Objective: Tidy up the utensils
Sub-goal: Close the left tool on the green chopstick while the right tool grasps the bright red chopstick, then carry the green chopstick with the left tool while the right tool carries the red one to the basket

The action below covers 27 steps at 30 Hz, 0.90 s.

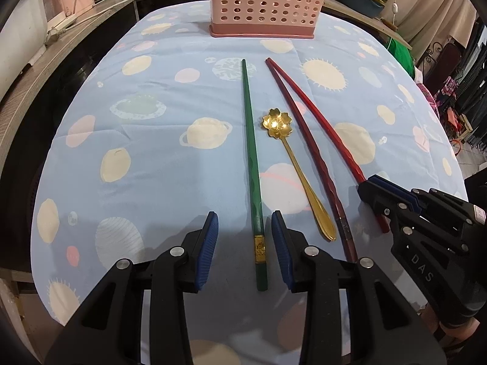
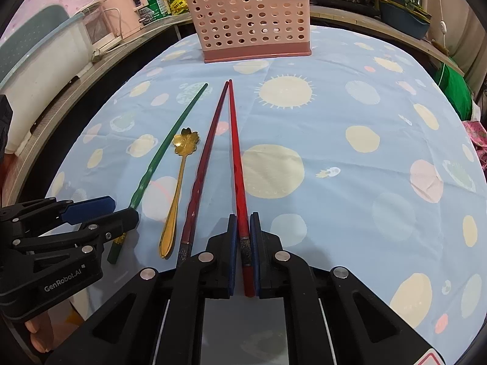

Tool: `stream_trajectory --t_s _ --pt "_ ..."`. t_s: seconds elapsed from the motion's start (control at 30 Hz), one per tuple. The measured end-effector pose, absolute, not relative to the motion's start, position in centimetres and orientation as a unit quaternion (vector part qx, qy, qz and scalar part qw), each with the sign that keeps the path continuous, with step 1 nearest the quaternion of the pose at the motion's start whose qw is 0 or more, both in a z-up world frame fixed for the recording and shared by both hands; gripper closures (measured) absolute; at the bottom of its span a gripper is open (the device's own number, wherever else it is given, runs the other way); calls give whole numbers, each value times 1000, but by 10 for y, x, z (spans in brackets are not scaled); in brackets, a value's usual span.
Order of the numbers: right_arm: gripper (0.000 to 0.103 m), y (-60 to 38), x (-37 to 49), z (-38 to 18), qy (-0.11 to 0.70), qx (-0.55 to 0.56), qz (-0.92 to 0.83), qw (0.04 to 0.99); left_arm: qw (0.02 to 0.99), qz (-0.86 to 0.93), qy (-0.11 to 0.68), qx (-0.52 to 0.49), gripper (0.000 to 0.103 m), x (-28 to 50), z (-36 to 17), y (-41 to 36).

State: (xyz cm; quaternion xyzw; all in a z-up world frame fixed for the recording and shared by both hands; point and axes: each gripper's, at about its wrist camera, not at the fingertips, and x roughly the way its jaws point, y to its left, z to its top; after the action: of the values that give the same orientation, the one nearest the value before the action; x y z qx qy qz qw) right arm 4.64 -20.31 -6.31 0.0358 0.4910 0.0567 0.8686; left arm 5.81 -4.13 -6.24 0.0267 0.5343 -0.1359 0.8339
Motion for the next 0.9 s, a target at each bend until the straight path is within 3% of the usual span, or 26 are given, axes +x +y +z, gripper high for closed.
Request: stream_trajectory --t_s 0.23,0.37,0.43,0.9 --pt "95 -203 46 -63 490 36 56 869 834 -140 532 36 70 51 -63 -43" --pt "95 -203 46 -63 491 36 57 869 834 -143 532 36 92 51 -63 -43" --pt "95 -202 46 -63 491 36 56 869 834 -143 532 35 96 51 -63 -43" --pt "96 -202 46 -50 479 44 63 875 846 -125 517 25 96 60 -48 -34"
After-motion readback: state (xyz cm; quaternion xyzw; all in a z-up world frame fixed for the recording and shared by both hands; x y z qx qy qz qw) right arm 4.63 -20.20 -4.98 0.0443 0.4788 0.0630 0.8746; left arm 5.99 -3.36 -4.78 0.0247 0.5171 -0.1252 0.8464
